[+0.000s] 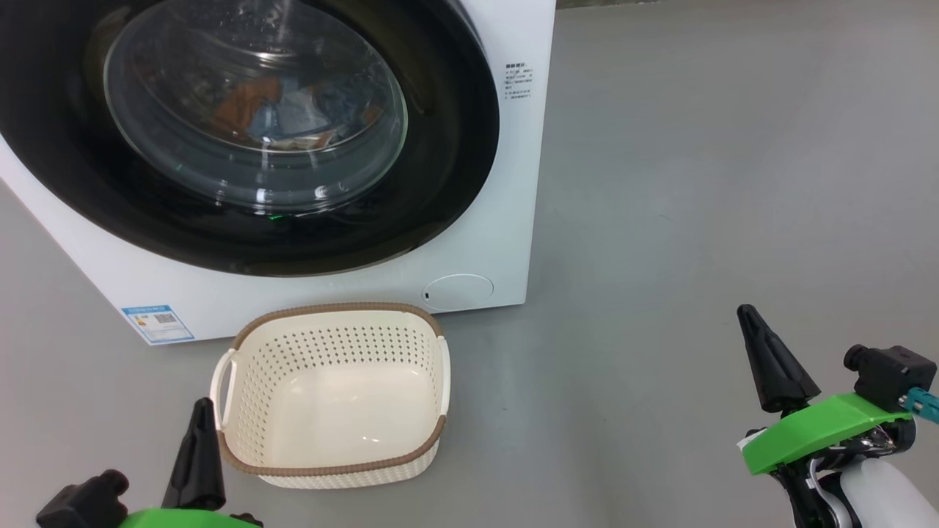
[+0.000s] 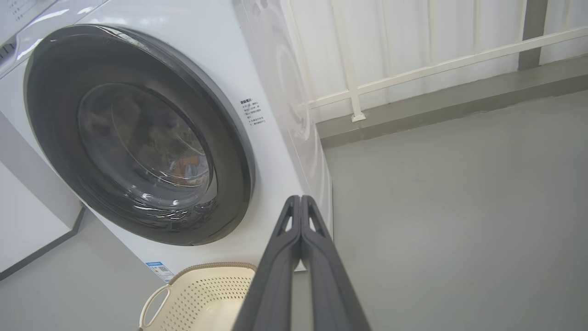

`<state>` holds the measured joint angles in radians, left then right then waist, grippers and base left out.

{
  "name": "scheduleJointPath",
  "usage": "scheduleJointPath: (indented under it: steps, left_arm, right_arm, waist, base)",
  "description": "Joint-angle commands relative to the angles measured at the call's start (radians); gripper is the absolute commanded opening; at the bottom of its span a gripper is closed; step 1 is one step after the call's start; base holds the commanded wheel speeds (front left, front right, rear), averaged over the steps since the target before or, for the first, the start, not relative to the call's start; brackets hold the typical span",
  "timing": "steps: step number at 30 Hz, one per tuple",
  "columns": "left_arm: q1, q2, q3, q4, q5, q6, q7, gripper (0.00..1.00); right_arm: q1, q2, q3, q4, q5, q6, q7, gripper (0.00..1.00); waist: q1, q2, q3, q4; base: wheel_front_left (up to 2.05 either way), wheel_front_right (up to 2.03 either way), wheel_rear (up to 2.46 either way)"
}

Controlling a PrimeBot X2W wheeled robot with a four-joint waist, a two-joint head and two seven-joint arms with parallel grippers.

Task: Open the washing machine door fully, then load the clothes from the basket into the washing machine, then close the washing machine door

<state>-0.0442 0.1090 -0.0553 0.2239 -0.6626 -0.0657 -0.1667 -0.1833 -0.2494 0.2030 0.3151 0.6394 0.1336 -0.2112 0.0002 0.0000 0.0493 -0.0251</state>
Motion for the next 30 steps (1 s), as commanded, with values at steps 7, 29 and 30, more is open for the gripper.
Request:
scheduleJointPath:
  steps: [7, 29, 30]
  left_arm:
    - [-0.030, 0.006, 0.027, -0.017, -0.088, -0.010, 0.023, 0.00]
    - [-0.038, -0.007, 0.057, -0.009, -0.269, -0.021, 0.077, 0.00]
    - [-0.038, -0.008, 0.059, -0.008, -0.278, -0.022, 0.080, 0.00]
  right_arm:
    - [-0.014, 0.005, -0.036, -0.030, 0.096, -0.001, 0.025, 0.00]
    - [0.005, 0.043, -0.091, -0.039, 0.284, -0.001, 0.085, 0.00]
    - [0.006, 0.045, -0.093, -0.040, 0.293, -0.001, 0.088, 0.00]
  waist:
    - [-0.0002, 0.0000, -0.004, 0.002]
    - [-0.0002, 0.0000, -0.013, 0.007]
    - [-0.0002, 0.0000, -0.013, 0.007]
  base:
    - [0.00, 0.00, 0.00]
    - [0.00, 0.00, 0.00]
    - [0.00, 0.00, 0.00]
